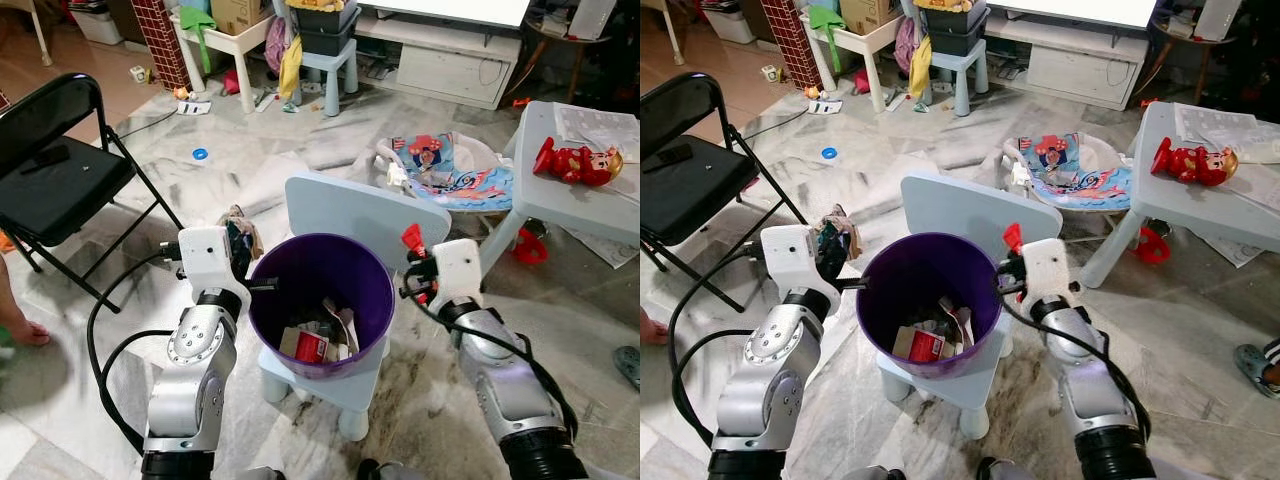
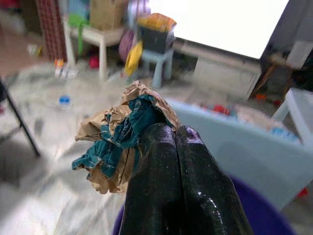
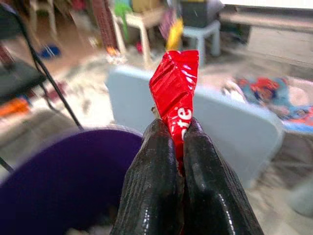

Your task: Picking trash to rubbish bin

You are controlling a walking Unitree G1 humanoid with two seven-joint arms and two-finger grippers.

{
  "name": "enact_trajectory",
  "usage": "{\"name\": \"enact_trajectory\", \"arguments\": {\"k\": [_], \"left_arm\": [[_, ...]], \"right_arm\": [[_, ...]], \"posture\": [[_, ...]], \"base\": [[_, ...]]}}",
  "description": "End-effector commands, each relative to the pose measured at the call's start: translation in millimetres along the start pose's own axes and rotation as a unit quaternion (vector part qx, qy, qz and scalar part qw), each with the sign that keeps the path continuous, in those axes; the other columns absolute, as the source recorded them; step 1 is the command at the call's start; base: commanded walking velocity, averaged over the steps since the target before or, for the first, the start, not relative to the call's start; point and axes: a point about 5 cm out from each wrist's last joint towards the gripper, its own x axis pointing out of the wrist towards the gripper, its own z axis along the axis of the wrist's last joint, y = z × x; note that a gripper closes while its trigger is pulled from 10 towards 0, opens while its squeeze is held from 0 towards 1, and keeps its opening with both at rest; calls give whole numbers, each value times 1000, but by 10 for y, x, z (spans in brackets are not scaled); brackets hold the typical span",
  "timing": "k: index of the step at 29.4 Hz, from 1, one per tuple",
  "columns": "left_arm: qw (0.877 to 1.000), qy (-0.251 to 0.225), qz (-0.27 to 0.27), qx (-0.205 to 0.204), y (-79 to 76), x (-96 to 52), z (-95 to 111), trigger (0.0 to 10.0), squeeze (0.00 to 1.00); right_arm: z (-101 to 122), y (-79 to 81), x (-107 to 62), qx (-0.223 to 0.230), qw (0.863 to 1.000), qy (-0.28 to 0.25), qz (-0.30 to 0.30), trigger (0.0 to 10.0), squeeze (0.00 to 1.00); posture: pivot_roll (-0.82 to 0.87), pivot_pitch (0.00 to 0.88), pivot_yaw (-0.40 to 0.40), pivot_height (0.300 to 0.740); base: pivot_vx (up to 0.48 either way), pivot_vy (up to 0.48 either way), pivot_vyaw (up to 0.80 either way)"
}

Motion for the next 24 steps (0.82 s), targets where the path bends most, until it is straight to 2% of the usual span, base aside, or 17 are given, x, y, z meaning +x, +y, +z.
{"name": "enact_trajectory", "arguments": {"k": [1, 4, 7, 9, 11, 14, 18, 19, 20, 21, 22, 23, 24], "left_arm": [[1000, -24, -14, 11, -11, 54, 84, 0, 0], [1000, -15, -7, 20, 41, 207, 61, 0, 0], [1000, 17, 11, 24, 86, 256, -55, 0, 0], [999, 44, 32, 2, 126, 276, -150, 0, 0], [998, 55, 43, 0, 153, 284, -232, 0, 0], [997, 65, 28, -12, 117, 313, -335, 0, 0], [994, 103, -6, -34, 7, 387, -508, 157, 0], [992, 120, -14, -41, -19, 400, -561, 1882, 0], [989, 139, -23, -49, -48, 409, -618, 1882, 0], [989, 139, -23, -49, -48, 409, -618, 1882, 0], [987, 147, -42, -55, -99, 428, -655, 4863, 0], [984, 159, -55, -54, -134, 433, -689, 8667, 0], [982, 169, -62, -61, -168, 451, -729, 10000, 0]], "right_arm": [[74, -13, -33, 12, 1000, -10, 6, 10000, 0], [230, -59, -113, 1, 1000, -26, 9, 10000, 0], [334, -108, -179, 0, 999, -34, 5, 10000, 0], [379, -138, -243, 0, 999, -34, 4, 10000, 0], [421, -179, -342, -6, 999, -32, -2, 10000, 0], [464, -221, -455, -9, 999, -30, -13, 10000, 0], [564, -243, -579, -16, 999, -30, -23, 10000, 0], [585, -249, -598, -17, 999, -30, -26, 10000, 0], [608, -254, -618, -19, 999, -30, -28, 10000, 0], [608, -254, -618, -19, 999, -30, -28, 10000, 0], [631, -269, -641, -21, 999, -31, -32, 10000, 0], [641, -276, -652, -22, 999, -31, -33, 10000, 0], [655, -280, -674, -23, 999, -28, -36, 10000, 0]], "posture": [[45, 143, -6, 740], [6, 132, 6, 740], [-13, 129, 13, 740], [-29, 131, 19, 740], [-42, 129, 24, 740], [-69, 130, 27, 740], [-113, 134, 27, 740], [-120, 134, 27, 740], [-124, 135, 27, 740], [-124, 135, 27, 740], [-135, 137, 26, 740], [-135, 137, 26, 740], [-144, 138, 26, 740]], "base": [[0, 0, 0], [0, 0, 0], [0, 0, 0], [0, 0, 0], [0, 0, 0], [0, 0, 0], [0, 0, 0], [0, 0, 0], [0, 0, 0], [0, 0, 0], [0, 0, 0], [0, 0, 0], [0, 0, 0]]}}
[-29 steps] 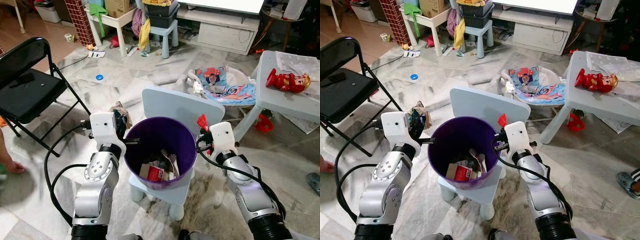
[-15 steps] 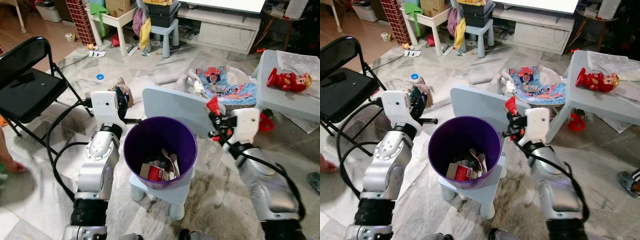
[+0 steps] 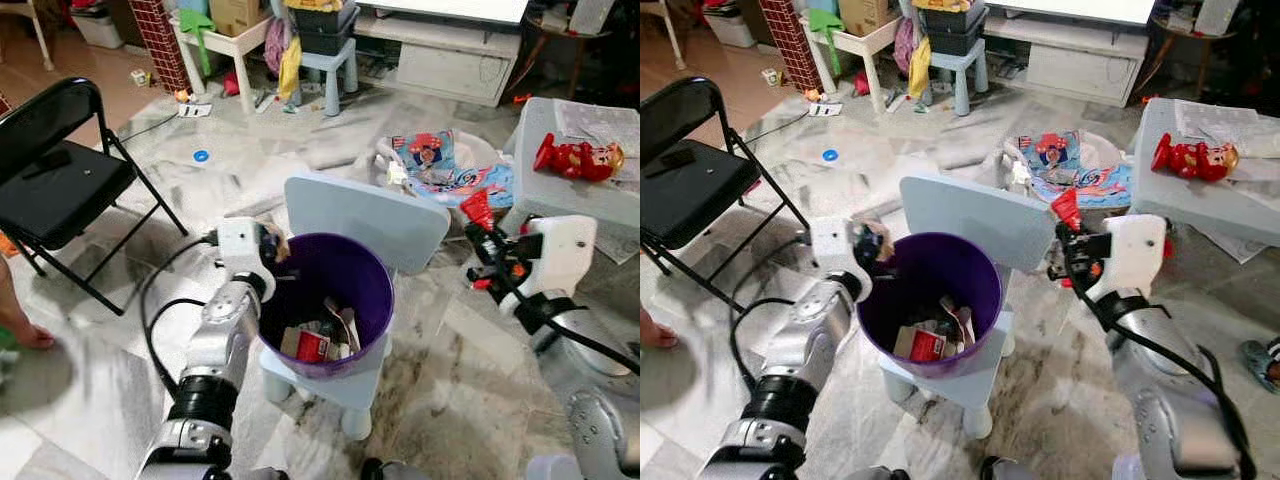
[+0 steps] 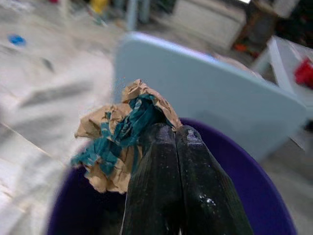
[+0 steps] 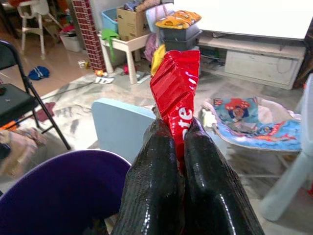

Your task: Picking trash to rubbish bin

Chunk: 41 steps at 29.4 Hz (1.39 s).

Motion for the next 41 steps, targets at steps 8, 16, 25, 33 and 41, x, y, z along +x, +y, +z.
{"name": "enact_trajectory", "arguments": {"k": [8, 16, 25, 33, 41], "left_arm": [[998, 37, -33, -27, -147, 58, -148, 10000, 1000], [998, 45, -24, -33, -112, 34, -241, 10000, 1000], [999, -30, 44, 8, 30, -324, -98, 10000, 1000], [991, -39, 128, 30, 329, -1005, -88, 10000, 1000], [987, -21, 154, 44, 318, -1390, -106, 10000, 1000]], "right_arm": [[91, -10, -75, -4, 1000, 0, -6, 10000, 0], [98, 12, -61, -1, 1000, 8, -2, 10000, 0], [-53, 100, 124, 27, 999, 16, 6, 10000, 0], [-431, 257, 441, 63, 995, 65, 32, 10000, 0], [-730, 506, 680, 77, 988, 107, 76, 10000, 0]], "posture": [[-150, 140, 22, 740], [-137, 145, 13, 740], [-20, 144, 23, 740], [121, 143, 19, 740], [197, 141, 5, 740]], "base": [[0, 0, 0], [0, 0, 0], [0, 0, 0], [0, 0, 0], [0, 0, 0]]}}
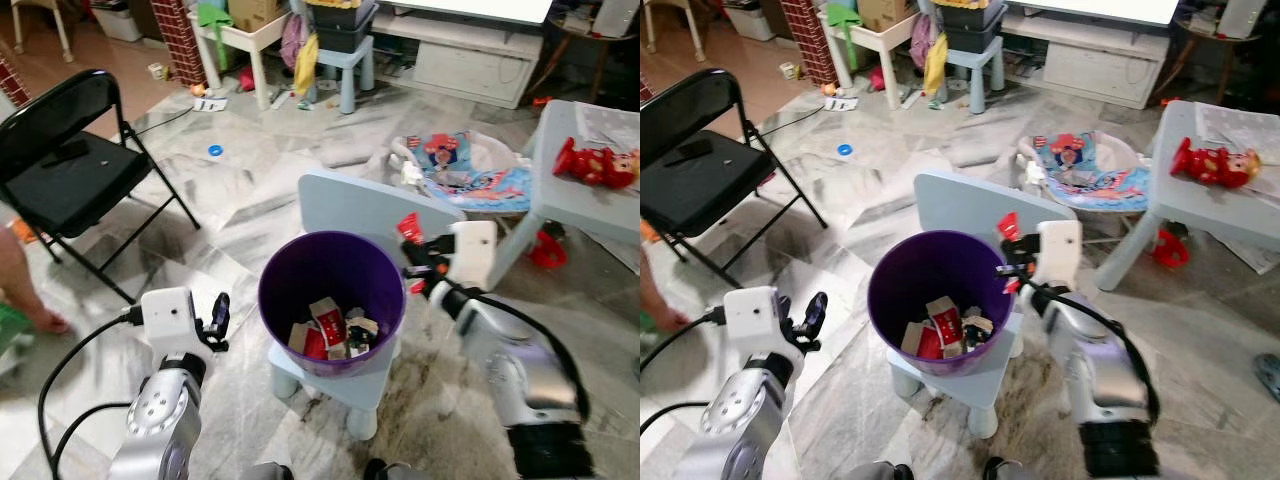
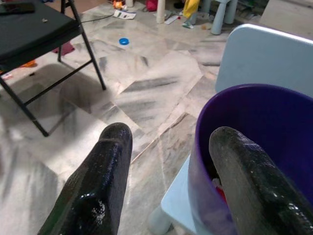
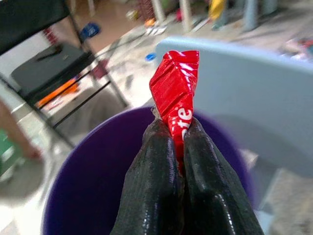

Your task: Picking trash to rubbish bin

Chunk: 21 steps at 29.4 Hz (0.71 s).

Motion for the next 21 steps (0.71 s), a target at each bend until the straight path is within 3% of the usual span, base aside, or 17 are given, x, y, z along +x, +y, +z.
{"name": "enact_trajectory", "arguments": {"k": [1, 3, 4, 7, 11, 12, 13, 21], "left_arm": [[1000, 6, -1, 4, -21, -75, 34, 10000, 1000], [1000, 18, -3, 5, -31, -143, 25, 10000, 1000], [1000, 22, -4, 4, -35, -172, 17, 10000, 655], [999, 34, -5, 4, -47, -225, 8, 10000, 0], [999, 36, -9, 6, -58, -206, 22, 10000, 0], [999, 39, -13, 6, -73, -193, 30, 10000, 0], [999, 40, -15, 7, -78, -188, 32, 10000, 0], [998, 48, -27, 6, -132, -148, 41, 10000, 0]], "right_arm": [[-75, -9, 46, 0, 1000, 13, -1, 10000, 0], [-157, 22, 97, 10, 1000, 26, 8, 10000, 0], [-212, 48, 112, 11, 999, 38, 13, 10000, 0], [-366, 158, 151, 19, 996, 75, 43, 10000, 0], [-422, 305, 118, 29, 993, 84, 79, 10000, 0], [-440, 342, 106, 34, 992, 87, 86, 10000, 404], [-445, 359, 100, 36, 992, 86, 89, 10000, 1000], [-491, 442, 53, 47, 990, 86, 104, 10000, 1000]], "posture": [[217, 141, -3, 740], [222, 142, -4, 740], [222, 142, -4, 740], [241, 140, -10, 740], [231, 139, -6, 740], [231, 139, -6, 740], [226, 137, -4, 740], [214, 133, 1, 740]], "base": [[0, 0, 0], [0, 0, 0], [0, 0, 0], [0, 0, 0], [0, 0, 0], [0, 0, 0], [0, 0, 0], [0, 0, 0]]}}
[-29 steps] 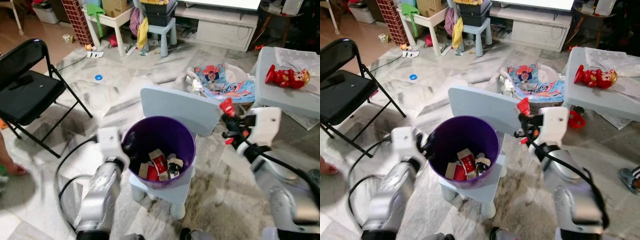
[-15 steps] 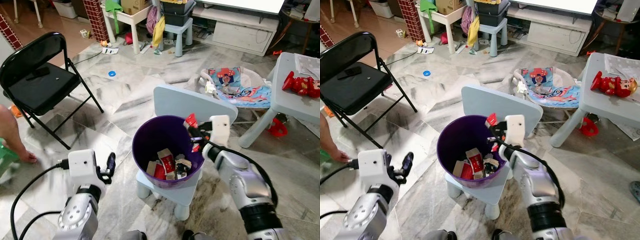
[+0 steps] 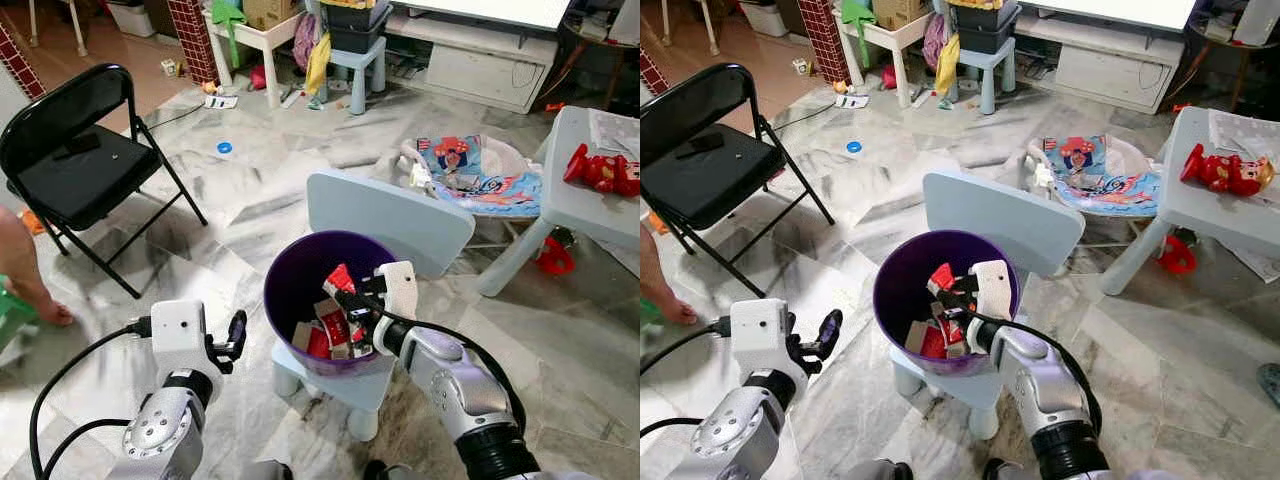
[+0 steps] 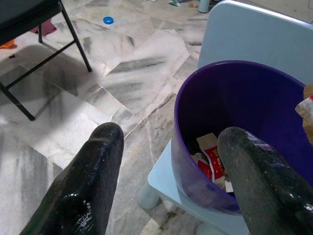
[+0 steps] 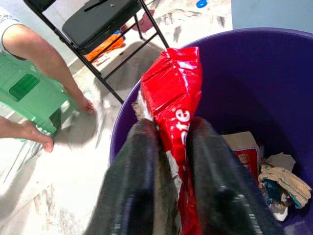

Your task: Picking trash to rubbish bin

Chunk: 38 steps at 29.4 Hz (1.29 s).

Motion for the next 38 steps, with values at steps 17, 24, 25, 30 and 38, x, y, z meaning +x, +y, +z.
{"name": "enact_trajectory", "arguments": {"k": [17, 24, 25, 30, 38], "left_arm": [[1000, 15, -9, 4, -40, 28, -10, 10000, 0], [999, 3, -32, 16, -102, 69, 39, 10000, 0], [999, -6, -43, 21, -130, 84, 67, 10000, 0], [995, -43, -81, 25, -252, 149, 191, 10000, 0], [990, -85, -106, 43, -393, 248, 325, 10000, 0]], "right_arm": [[48, 26, -26, 18, 1000, -12, 1, 10000, 1000], [277, -94, -157, -14, 996, -73, -40, 10000, 1000], [352, -131, -209, -24, 994, -92, -52, 10000, 1000], [587, -288, -452, -57, 982, -149, -97, 10000, 1000], [849, -493, -869, -98, 958, -213, -167, 10000, 1000]], "posture": [[202, 133, 0, 740], [178, 126, 3, 740], [173, 125, 5, 740], [126, 116, 12, 740], [67, 109, 29, 740]], "base": [[0, 0, 0], [0, 0, 0], [0, 0, 0], [0, 0, 0], [0, 0, 0]]}}
